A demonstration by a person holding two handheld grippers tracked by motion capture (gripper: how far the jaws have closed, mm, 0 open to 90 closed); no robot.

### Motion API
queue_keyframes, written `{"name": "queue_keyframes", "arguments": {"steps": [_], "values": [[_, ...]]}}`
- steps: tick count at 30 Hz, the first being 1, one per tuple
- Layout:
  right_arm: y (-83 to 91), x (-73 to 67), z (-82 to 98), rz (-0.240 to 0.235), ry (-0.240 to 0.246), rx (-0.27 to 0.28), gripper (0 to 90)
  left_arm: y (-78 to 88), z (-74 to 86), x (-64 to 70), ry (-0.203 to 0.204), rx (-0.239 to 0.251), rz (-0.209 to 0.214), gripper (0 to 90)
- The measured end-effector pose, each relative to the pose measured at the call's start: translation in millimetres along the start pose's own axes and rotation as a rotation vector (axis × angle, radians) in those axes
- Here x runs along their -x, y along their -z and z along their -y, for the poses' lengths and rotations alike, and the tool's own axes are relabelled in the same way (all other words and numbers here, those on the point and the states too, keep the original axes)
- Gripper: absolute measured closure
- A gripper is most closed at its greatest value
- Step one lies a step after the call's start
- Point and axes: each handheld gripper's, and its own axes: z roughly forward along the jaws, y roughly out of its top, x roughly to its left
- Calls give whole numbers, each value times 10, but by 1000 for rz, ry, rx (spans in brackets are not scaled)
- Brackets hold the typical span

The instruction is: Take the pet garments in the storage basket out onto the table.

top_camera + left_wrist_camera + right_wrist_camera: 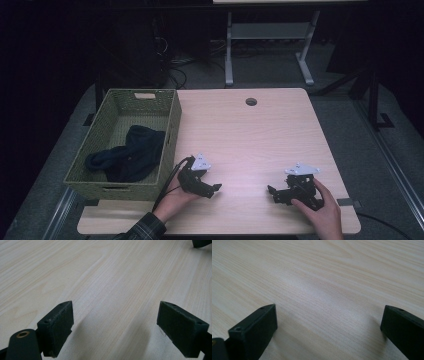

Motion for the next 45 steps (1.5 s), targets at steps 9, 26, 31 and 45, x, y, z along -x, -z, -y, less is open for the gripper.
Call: {"name": "queue_keyframes", "arguments": {"steps": [9, 26, 31, 45], "values": [[0, 0, 0, 0, 0, 0, 5, 30, -39, -10, -8, 7, 5, 135], [0, 1, 0, 0, 2, 0, 4, 94, -110, -45, 11, 32, 24, 137], [0, 1, 0, 0, 2, -1, 4, 120, -139, -51, 3, 40, 17, 137], [0, 1, 0, 0, 2, -1, 4, 184, -207, -82, 17, 58, 35, 137]]}}
